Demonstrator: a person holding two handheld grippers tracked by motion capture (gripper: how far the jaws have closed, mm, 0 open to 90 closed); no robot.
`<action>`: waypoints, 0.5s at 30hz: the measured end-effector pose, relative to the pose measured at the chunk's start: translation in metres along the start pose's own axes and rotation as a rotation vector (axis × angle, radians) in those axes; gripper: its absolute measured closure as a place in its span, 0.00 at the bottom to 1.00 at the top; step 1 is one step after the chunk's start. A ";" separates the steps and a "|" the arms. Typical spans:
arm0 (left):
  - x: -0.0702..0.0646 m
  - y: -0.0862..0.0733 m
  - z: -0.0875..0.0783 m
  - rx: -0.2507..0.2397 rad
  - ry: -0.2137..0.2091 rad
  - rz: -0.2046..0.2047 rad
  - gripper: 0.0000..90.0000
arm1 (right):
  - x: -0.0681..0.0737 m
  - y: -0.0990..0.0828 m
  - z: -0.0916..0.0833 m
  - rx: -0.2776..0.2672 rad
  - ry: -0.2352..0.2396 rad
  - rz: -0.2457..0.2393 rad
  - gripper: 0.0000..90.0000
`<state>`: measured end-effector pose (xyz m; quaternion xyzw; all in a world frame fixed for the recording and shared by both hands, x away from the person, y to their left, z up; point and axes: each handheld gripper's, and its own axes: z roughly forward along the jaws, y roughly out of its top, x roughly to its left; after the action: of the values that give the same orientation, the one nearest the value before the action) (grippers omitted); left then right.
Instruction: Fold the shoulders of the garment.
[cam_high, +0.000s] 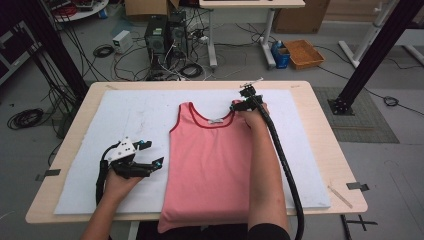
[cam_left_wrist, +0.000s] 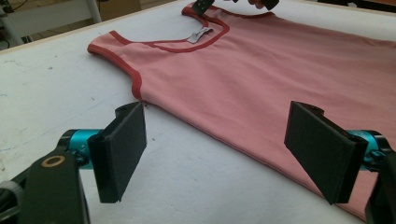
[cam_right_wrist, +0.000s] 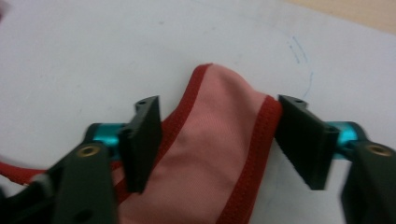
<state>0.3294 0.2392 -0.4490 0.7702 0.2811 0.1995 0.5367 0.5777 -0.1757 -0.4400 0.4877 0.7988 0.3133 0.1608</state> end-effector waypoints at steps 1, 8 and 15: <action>0.000 0.000 0.000 0.001 -0.001 -0.003 0.23 | 0.000 0.000 0.000 -0.003 -0.007 0.001 0.42; -0.001 0.000 0.000 0.000 0.002 -0.001 0.23 | 0.004 0.001 -0.004 0.013 0.046 -0.022 0.75; -0.001 0.000 0.000 0.001 0.002 0.001 0.23 | 0.013 0.006 -0.013 -0.006 0.048 -0.097 0.92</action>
<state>0.3291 0.2384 -0.4492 0.7704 0.2813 0.2005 0.5359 0.5681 -0.1666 -0.4255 0.4402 0.8243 0.3192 0.1579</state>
